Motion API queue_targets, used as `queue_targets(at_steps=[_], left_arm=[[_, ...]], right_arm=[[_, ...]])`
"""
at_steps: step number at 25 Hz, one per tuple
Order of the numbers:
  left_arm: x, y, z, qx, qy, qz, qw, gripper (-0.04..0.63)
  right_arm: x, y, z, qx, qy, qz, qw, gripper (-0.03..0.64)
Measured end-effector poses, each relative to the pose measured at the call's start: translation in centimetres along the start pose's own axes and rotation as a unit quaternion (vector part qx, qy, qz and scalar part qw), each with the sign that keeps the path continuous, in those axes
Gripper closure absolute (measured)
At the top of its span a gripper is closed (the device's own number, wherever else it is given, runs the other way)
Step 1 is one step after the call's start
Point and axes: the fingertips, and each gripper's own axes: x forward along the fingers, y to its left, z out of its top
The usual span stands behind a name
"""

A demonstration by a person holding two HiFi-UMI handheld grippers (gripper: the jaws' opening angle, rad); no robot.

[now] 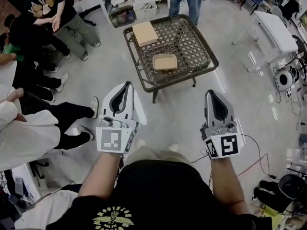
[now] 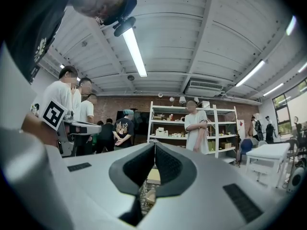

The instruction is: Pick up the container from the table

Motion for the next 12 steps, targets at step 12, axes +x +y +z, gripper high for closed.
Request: queue_targets(at_steps=[12], left_arm=[[0.6, -3.0, 0.1, 0.004, 0.009, 0.016, 0.9998, 0.586]], right_arm=[[-1.1, -2.4, -0.4, 0.015, -0.003, 0.031, 0.999, 0.606]])
